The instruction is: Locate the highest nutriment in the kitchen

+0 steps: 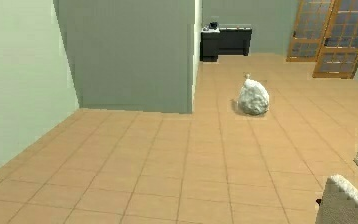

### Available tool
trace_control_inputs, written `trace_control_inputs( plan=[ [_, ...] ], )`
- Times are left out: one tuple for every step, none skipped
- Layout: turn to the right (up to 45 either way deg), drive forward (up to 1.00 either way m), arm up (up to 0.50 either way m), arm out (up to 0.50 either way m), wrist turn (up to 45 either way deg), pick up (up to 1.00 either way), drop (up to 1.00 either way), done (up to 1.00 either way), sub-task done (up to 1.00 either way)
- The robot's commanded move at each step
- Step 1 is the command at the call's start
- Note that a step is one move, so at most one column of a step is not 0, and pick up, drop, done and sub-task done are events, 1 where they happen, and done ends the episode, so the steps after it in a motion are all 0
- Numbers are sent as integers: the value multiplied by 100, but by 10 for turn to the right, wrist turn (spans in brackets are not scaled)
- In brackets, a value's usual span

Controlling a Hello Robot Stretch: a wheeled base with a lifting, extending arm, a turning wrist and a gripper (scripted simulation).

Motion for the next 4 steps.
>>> trace_control_inputs(
  plan=[
    [120,0,0,0,0,0,0,0,0],
    [0,100,0,0,0,0,0,0,0],
    [270,0,0,0,0,0,0,0,0],
    [0,10,0,0,0,0,0,0,0]
  ],
)
